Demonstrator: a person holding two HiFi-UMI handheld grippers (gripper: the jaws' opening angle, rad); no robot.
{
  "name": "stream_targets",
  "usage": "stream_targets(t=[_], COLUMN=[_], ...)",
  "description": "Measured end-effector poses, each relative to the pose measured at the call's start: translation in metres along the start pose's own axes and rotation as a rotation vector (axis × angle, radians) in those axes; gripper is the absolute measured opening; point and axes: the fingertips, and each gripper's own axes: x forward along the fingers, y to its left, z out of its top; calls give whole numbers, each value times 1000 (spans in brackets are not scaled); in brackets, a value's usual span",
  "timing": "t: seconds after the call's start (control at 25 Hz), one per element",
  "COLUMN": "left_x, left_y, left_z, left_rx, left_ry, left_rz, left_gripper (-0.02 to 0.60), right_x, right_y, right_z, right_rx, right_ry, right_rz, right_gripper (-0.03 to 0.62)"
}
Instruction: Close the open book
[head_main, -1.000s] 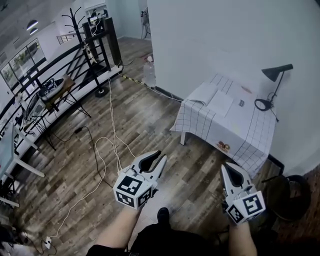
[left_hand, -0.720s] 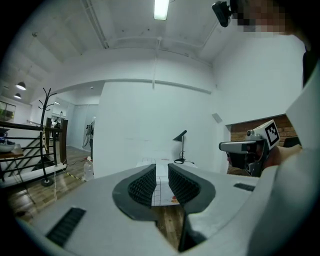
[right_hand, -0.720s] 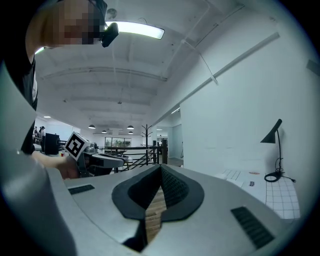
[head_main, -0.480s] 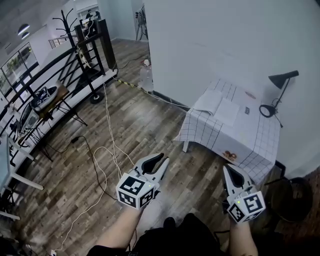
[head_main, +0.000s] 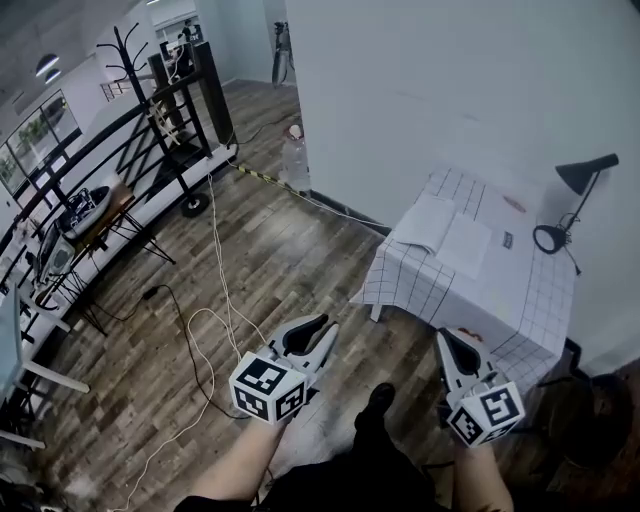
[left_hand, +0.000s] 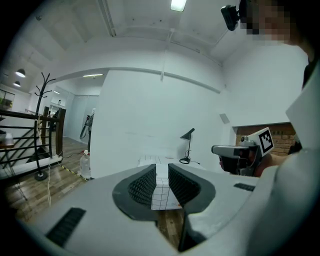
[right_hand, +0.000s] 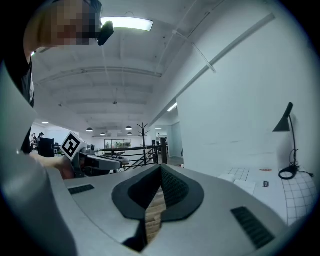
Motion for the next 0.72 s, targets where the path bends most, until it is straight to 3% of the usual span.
stream_targets(t=[0.28, 0.48, 0.72], left_x=[125, 219, 287], left_y=[38, 57, 73], left_z=[8, 46, 66], left_rx=[2, 30, 45], left_ry=[53, 20, 41], left_rz=[-27, -57, -109], left_gripper=[82, 66, 63], right_x=[69, 116, 161], right_y=[-112, -206, -249], right_z=[-9, 11, 16], right_rx=[18, 11, -2], right_ry=[17, 14, 51], right_rz=[-54, -101, -113], right_gripper=[3, 3, 4])
